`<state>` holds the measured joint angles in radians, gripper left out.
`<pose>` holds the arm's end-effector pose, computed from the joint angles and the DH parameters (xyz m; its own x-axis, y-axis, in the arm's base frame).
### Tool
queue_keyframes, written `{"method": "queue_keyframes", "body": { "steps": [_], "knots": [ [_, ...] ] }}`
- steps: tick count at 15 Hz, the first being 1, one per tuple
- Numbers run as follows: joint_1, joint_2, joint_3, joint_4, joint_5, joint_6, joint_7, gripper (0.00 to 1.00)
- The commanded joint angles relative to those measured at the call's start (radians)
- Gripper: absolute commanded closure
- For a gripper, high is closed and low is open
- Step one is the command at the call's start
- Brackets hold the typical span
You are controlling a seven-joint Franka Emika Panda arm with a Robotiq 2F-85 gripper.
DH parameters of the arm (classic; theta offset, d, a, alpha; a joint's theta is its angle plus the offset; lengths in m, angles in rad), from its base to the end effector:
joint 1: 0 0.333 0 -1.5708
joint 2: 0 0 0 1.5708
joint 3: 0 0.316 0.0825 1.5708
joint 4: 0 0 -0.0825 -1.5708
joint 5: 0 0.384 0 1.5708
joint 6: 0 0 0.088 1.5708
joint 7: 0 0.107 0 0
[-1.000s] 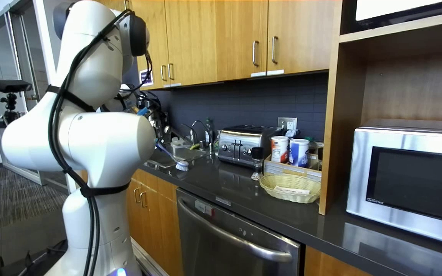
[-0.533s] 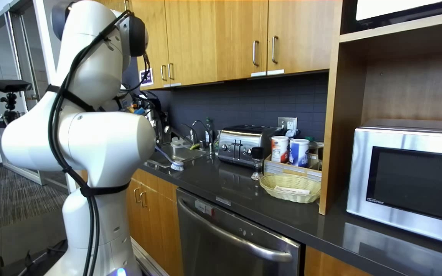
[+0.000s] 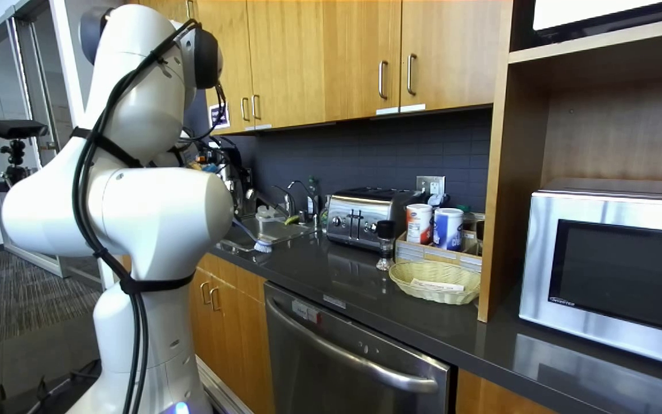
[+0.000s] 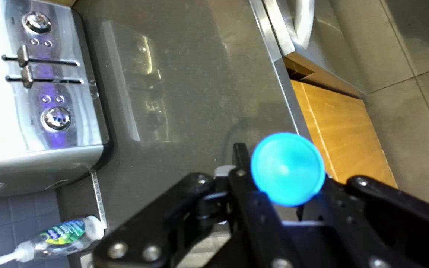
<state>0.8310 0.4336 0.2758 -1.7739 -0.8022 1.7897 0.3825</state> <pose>0.3425 0.5180 0.3126 0.5377 0.8171 -0.2078 0.7165 -0.3130 0.6234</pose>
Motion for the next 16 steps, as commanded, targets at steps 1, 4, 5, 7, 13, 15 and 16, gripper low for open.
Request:
{"method": "queue_keyframes", "body": {
  "steps": [1, 4, 5, 7, 13, 15, 16],
  "knots": [
    [-0.002, 0.047, -0.016, 0.056, -0.071, 0.043, -0.012, 0.94],
    [-0.005, 0.072, -0.030, 0.088, -0.113, 0.055, -0.013, 0.94],
    [-0.007, 0.080, -0.035, 0.098, -0.124, 0.057, -0.013, 0.94],
    [-0.011, 0.093, -0.045, 0.116, -0.143, 0.059, -0.010, 0.94],
    [-0.025, 0.118, -0.061, 0.158, -0.167, 0.065, -0.004, 0.94],
    [-0.028, 0.133, -0.069, 0.173, -0.179, 0.071, 0.003, 0.94],
    [-0.030, 0.142, -0.073, 0.182, -0.189, 0.073, 0.005, 0.94]
  ]
}}
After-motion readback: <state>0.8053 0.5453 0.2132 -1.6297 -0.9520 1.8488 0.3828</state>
